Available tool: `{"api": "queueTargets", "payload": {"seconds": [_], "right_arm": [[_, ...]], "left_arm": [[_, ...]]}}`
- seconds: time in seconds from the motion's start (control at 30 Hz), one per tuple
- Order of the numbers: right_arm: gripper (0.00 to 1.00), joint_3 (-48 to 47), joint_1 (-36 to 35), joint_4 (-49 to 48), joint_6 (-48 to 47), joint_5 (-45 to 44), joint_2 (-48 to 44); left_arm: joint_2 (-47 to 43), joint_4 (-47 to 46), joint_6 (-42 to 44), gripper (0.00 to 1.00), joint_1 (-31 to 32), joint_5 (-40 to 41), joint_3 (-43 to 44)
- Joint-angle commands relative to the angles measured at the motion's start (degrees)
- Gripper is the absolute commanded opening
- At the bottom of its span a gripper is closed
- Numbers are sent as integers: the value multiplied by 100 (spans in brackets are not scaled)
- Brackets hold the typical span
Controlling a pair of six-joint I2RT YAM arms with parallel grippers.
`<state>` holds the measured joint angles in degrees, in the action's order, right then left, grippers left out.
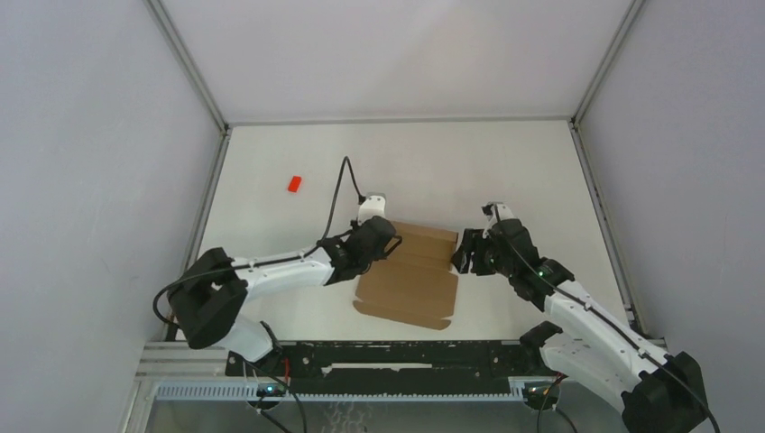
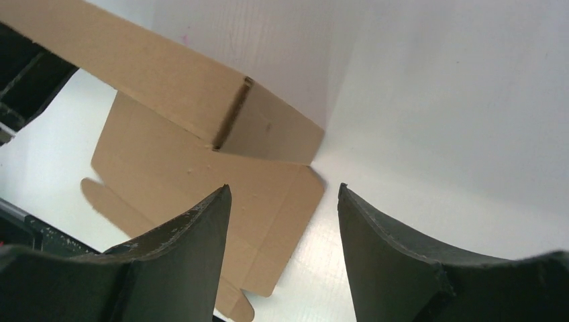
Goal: Fold the paper box
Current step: Fold the paper box at the center of the board.
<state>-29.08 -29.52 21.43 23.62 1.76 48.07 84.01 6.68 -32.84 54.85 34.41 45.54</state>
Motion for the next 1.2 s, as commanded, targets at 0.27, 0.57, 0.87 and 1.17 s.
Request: {"api": "queueTargets", "payload": {"seconds": [0.27,0.57,0.87,1.17], "right_arm": [[67,-502,575,-205,-356,1167,635],[68,-827,643,-103,-694,597,744],[68,-837,1013,-914,-940,81,916],[65,-1972,2041,-998,-1141,1244,1678]], "left_arm": [[1274,861,726,25,-884,-1914,1774],[1176,764,1126,27,-1049,-1817,1828],[1312,730,1264,26,-1200,-2187,1919],[1564,1445,1539,26,-1563,-3050,2645]]}}
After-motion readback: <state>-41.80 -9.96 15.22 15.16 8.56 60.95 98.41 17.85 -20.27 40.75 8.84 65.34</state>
